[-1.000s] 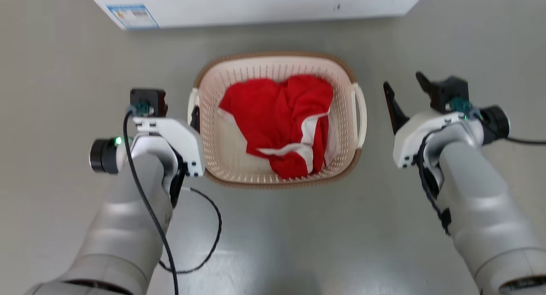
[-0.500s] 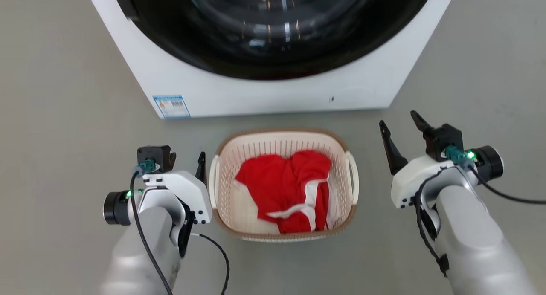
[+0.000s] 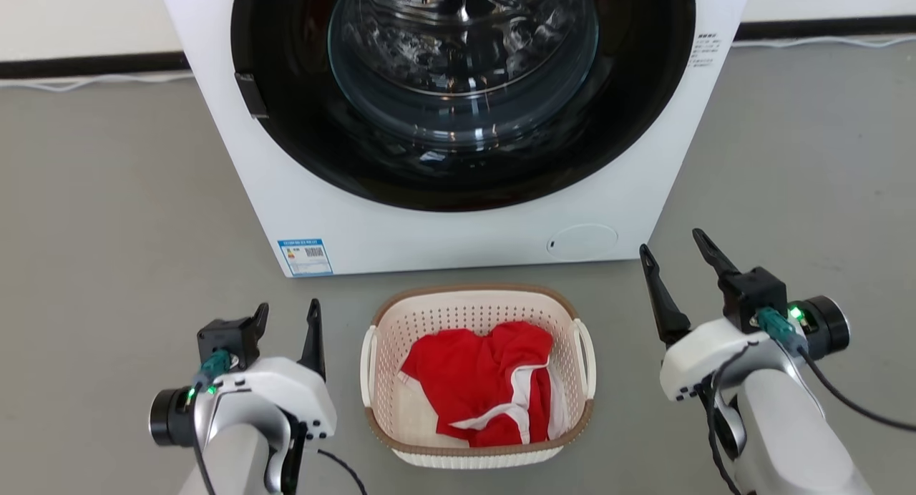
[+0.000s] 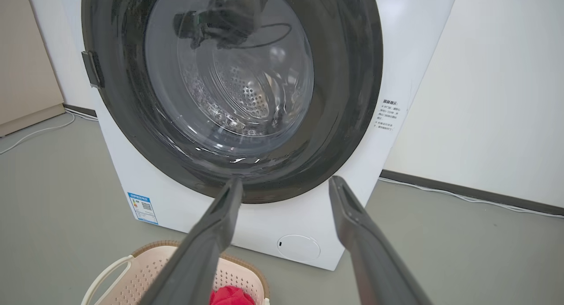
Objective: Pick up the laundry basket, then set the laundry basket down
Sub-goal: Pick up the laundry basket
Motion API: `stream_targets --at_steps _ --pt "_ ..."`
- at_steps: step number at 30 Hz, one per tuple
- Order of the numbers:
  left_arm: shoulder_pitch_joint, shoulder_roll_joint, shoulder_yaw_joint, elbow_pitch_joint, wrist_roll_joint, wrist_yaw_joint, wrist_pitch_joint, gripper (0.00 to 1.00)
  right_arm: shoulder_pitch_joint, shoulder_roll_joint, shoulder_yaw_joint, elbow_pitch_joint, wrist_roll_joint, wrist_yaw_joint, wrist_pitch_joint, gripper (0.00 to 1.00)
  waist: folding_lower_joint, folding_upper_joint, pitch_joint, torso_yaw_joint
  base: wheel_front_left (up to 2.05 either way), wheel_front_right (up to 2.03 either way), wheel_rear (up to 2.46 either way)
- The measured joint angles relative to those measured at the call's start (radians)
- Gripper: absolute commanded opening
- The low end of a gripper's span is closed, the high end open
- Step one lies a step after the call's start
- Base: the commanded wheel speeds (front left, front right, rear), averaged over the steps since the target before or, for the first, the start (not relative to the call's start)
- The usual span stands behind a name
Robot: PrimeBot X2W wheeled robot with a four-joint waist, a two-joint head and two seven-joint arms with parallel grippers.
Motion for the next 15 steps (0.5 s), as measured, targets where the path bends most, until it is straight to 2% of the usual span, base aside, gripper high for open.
stream_targets --at_steps 15 --pt "0.251 -0.003 0.145 -0.288 0.027 0.008 0.0 1.0 0.211 -0.001 -0.043 -0.233 0.012 0.0 -0.001 1.0 0.0 0.0 -0.064 -0.013 0.0 0.0 0.0"
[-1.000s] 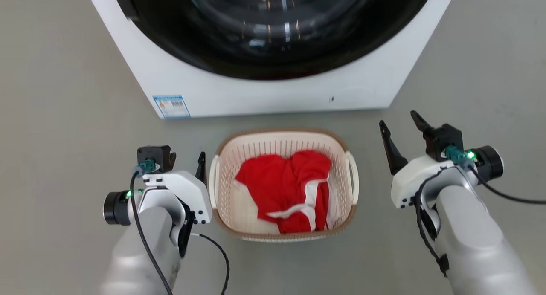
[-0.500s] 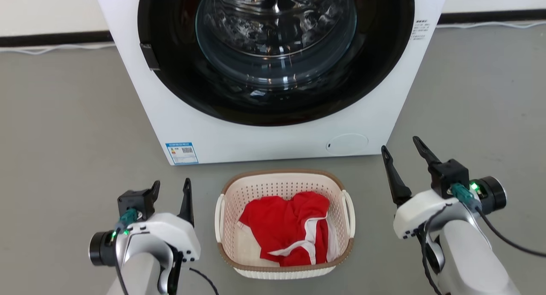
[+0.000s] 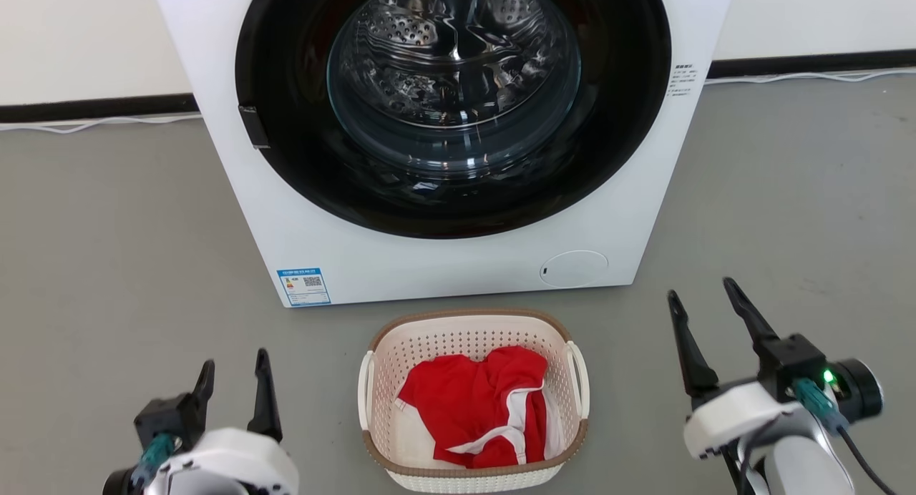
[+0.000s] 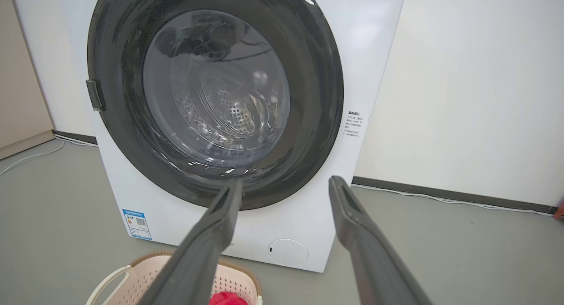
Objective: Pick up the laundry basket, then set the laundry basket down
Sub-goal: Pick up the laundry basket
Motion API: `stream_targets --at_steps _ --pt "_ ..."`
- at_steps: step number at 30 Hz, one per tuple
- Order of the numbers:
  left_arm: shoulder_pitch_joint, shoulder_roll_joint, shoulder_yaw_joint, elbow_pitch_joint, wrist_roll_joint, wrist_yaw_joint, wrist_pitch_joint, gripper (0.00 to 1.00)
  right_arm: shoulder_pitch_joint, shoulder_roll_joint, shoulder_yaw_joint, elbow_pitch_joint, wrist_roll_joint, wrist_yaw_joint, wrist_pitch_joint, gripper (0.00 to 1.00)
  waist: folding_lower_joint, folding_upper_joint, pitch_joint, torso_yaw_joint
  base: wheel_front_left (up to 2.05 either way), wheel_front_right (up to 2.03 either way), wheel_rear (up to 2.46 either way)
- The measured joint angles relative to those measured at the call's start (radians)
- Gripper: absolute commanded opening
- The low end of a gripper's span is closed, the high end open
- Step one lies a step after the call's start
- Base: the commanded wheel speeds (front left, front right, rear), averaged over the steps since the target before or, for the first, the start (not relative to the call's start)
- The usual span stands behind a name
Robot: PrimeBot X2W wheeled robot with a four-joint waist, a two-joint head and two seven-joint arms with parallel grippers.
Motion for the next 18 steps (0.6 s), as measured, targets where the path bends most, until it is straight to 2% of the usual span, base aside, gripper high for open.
stream_targets --at_steps 9,18 --pt "0.124 -0.01 0.049 -0.117 0.021 0.0 0.0 1.0 0.102 0.007 -0.048 -0.058 -0.001 0.0 0.0 1.0 0.0 0.0 -0.026 0.0 0.0 0.0 0.0" --pt "0.153 -0.021 0.059 -0.138 0.021 0.0 0.0 1.0 0.139 0.012 -0.056 -0.064 0.0 0.0 0.0 1.0 0.0 0.0 -0.037 0.007 0.0 0.0 0.0"
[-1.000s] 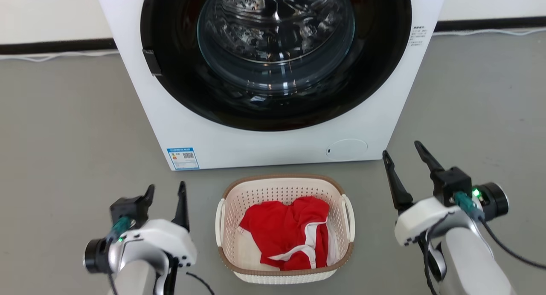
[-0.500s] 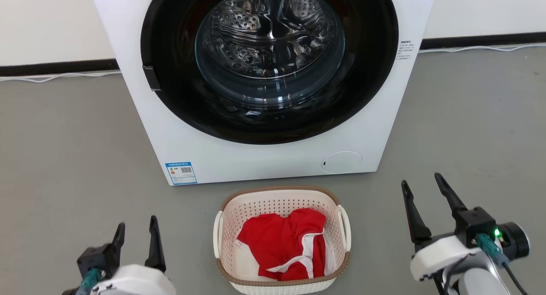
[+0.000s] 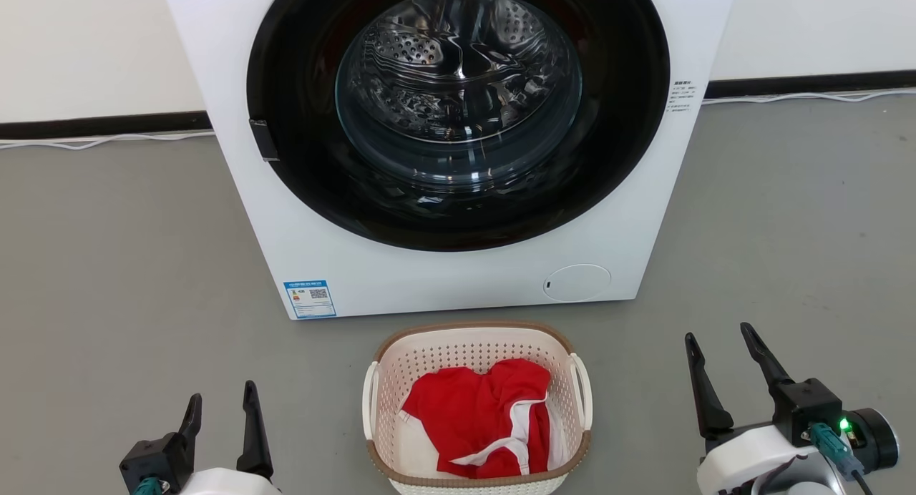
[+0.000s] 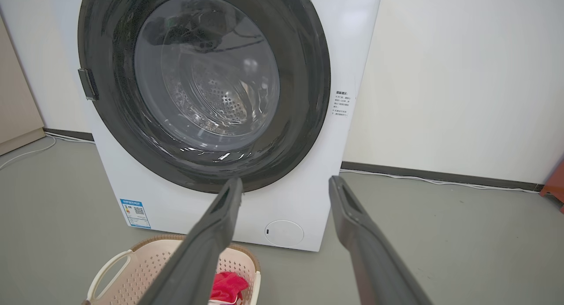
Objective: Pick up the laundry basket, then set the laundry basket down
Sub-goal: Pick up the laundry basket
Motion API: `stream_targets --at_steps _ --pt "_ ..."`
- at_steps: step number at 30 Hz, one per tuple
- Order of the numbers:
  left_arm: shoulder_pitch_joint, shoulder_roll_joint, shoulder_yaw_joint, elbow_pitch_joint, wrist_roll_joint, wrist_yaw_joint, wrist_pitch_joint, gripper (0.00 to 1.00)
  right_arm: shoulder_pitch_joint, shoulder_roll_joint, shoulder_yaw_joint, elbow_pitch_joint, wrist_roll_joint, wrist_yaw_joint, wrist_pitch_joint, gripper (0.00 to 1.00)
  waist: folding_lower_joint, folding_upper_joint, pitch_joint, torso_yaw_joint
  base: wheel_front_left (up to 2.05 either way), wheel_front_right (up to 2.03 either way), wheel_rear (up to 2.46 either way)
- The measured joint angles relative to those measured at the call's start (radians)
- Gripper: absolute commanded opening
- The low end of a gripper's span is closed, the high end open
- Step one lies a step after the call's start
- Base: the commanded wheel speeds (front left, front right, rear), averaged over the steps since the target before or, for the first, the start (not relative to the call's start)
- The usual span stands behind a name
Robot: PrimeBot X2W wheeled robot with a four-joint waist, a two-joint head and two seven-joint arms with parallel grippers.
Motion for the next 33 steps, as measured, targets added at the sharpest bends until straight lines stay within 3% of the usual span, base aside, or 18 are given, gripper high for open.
stream_targets --at_steps 23,33 --pt "0.0 -0.003 -0.007 0.006 0.007 -0.001 0.0 1.0 0.0 0.002 -0.006 0.015 0.011 0.0 0.0 1.0 0.0 0.0 0.023 0.01 0.0 0.0 0.0" --pt "-0.073 -0.003 -0.064 0.063 0.013 -0.001 0.0 1.0 -0.054 0.003 0.026 0.107 0.018 0.0 0.0 1.0 0.0 0.0 0.104 0.005 0.0 0.0 0.0"
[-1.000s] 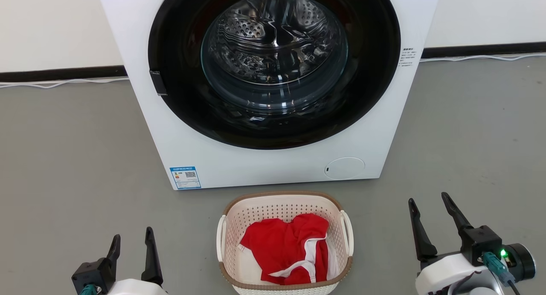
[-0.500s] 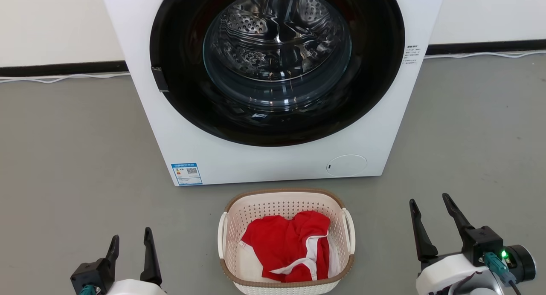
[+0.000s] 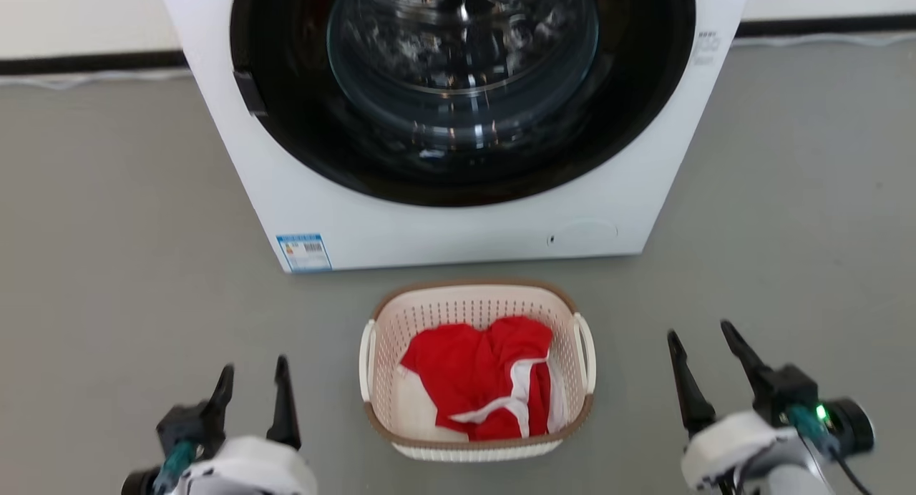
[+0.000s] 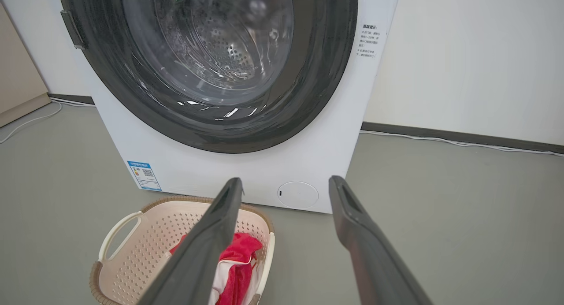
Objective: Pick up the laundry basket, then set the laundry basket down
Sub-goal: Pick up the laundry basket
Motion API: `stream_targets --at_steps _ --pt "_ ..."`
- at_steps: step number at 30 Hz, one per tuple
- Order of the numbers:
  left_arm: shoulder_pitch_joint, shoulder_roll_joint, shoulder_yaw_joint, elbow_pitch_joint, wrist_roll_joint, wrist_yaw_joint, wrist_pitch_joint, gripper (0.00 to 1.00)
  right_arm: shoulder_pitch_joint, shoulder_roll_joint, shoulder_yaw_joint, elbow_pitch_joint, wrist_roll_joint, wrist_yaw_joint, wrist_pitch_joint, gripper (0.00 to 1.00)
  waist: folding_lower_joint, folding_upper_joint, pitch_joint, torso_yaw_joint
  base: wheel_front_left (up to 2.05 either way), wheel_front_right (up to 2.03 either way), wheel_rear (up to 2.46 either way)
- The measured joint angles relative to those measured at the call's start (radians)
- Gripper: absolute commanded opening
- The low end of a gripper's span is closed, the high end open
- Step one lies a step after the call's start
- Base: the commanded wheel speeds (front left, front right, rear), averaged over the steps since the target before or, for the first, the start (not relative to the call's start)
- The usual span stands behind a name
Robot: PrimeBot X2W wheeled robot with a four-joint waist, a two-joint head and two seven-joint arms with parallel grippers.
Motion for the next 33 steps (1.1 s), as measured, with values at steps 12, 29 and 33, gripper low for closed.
stream_targets --at_steps 12,29,33 --pt "-0.281 -0.005 -0.084 0.197 0.016 -0.006 0.0 1.0 -0.256 -0.003 0.007 0.142 -0.013 0.0 0.0 1.0 0.0 0.0 0.205 0.012 0.0 0.0 0.0" --pt "-0.701 -0.011 -0.214 0.598 -0.003 -0.044 0.0 1.0 -0.57 -0.008 -0.014 0.441 -0.061 0.0 0.0 1.0 0.0 0.0 0.49 0.042 0.0 0.0 0.0" --pt "-0.773 -0.013 -0.254 0.654 -0.031 -0.044 0.0 1.0 -0.631 -0.009 -0.011 0.481 -0.065 0.0 0.0 1.0 0.0 0.0 0.551 0.042 0.0 0.0 0.0"
